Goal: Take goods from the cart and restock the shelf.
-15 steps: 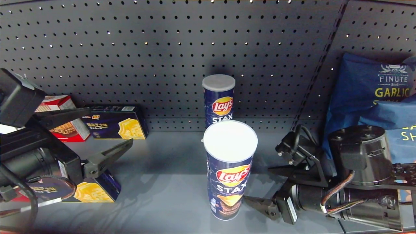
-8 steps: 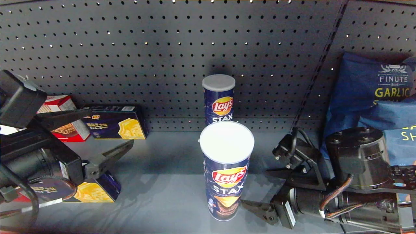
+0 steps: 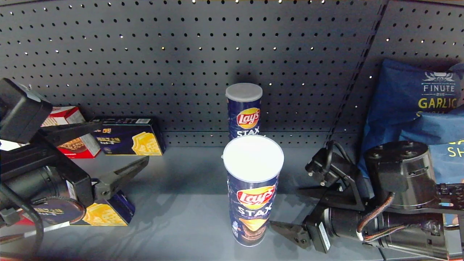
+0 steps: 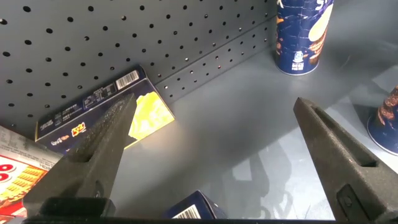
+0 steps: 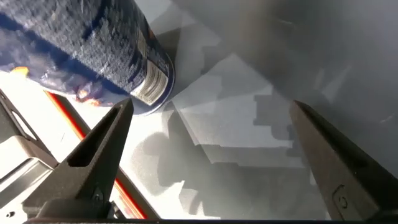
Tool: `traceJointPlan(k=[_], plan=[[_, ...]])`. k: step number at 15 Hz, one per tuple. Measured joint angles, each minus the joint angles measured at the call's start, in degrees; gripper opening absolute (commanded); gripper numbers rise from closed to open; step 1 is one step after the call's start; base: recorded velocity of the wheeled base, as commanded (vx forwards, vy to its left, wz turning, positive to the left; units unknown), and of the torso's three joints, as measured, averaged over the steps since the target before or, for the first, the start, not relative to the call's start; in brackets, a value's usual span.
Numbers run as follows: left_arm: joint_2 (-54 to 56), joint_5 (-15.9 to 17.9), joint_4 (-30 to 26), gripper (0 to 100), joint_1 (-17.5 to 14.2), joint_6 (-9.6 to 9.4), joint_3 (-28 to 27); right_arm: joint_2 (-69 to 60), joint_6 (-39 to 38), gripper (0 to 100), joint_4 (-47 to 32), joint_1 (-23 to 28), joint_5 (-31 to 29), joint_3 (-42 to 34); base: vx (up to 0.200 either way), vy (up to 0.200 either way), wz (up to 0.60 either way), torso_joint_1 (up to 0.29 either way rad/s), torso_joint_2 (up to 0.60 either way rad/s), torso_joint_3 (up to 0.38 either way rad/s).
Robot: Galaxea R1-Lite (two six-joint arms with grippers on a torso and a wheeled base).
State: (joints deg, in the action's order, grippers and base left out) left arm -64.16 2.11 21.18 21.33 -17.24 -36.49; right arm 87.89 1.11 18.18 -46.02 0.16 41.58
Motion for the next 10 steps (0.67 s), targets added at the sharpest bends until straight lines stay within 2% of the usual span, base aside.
traceJointPlan(k=[10], plan=[[0.0,0.0,0.0,100,0.0,0.02,0.3,1.5,0.0,100,0.1,-0.4,0.0,0.6,0.000,0.000,0.00,0.000,0.00,0.000]])
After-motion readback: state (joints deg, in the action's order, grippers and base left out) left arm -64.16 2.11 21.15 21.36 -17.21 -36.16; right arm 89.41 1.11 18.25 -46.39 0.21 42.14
